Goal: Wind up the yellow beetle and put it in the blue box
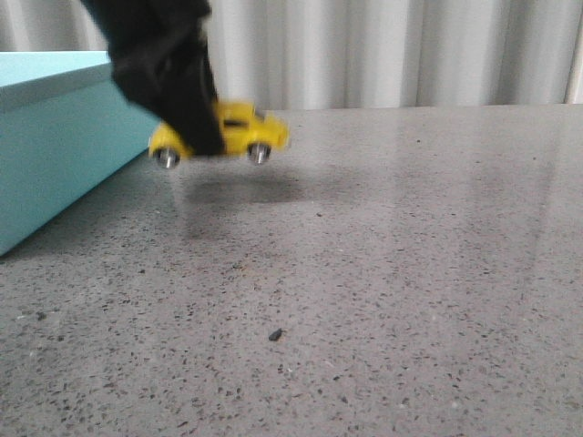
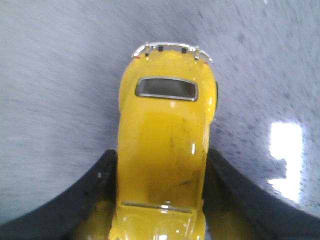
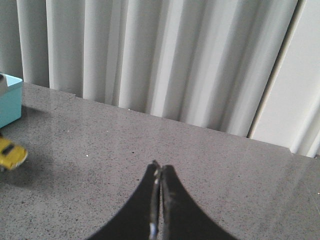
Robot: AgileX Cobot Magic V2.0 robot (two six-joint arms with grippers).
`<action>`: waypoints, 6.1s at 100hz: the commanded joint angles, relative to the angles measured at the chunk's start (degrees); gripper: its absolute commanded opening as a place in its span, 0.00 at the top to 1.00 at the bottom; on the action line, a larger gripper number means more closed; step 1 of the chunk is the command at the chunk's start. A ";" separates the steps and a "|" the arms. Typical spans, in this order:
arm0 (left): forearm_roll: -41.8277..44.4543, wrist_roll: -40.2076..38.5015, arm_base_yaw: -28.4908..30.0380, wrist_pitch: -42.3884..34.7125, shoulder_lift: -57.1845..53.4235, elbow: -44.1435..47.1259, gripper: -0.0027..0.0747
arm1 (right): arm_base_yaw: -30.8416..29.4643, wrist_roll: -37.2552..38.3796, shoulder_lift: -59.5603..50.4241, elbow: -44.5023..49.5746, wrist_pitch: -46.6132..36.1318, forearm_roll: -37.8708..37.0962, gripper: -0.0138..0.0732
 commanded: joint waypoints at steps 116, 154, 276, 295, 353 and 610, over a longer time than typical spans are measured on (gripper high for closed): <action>0.75 -22.85 29.15 -8.57 -9.52 14.05 0.36 | 0.11 -0.63 0.76 -1.21 -3.64 -0.18 0.90; -17.54 -22.85 29.15 -15.40 -20.49 11.22 0.53 | 0.11 -0.63 0.76 -1.21 -3.64 0.86 0.90; -24.23 -22.47 26.00 -41.87 -93.65 73.78 0.99 | 0.11 -0.63 -5.06 8.17 -8.70 0.14 0.90; -24.23 -22.47 26.00 -41.87 -93.65 73.78 0.99 | 0.11 -0.63 -5.06 16.38 -13.13 -0.26 0.90; -24.23 -22.47 26.00 -41.87 -93.65 73.78 0.99 | 0.11 -0.63 -5.06 18.35 -16.68 -0.26 0.90; -7.71 -22.47 26.00 -38.66 -95.61 89.90 0.99 | -13.87 -0.63 -16.68 48.83 -21.71 10.32 0.90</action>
